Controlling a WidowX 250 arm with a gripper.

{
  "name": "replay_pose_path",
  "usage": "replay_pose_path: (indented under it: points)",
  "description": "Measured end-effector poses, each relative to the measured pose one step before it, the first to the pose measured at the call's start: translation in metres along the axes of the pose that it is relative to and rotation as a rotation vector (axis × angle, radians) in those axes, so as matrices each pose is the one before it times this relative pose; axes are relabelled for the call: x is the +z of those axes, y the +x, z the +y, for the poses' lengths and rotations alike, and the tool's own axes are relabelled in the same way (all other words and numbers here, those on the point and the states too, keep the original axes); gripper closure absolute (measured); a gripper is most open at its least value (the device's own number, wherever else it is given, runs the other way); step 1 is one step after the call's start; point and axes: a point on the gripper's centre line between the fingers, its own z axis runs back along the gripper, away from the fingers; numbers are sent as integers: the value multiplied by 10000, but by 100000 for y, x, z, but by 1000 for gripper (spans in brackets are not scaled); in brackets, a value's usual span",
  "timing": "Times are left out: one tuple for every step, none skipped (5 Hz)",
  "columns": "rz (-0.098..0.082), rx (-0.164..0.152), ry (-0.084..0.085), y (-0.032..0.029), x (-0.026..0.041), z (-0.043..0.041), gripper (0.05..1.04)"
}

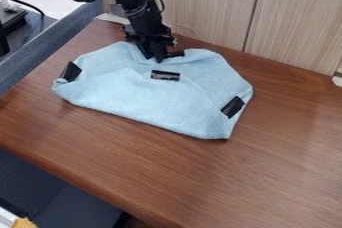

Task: Unfold the cloth from bottom to top

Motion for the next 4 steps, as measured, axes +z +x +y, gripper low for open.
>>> replay_pose_path:
  points:
    - [61, -135, 28, -23, 191, -516, 364]
    - [130, 5, -41, 92, 300, -43, 120]
    - [40, 105, 14, 56, 197, 144, 80]
    - [-107, 143, 42, 315, 706, 469, 83]
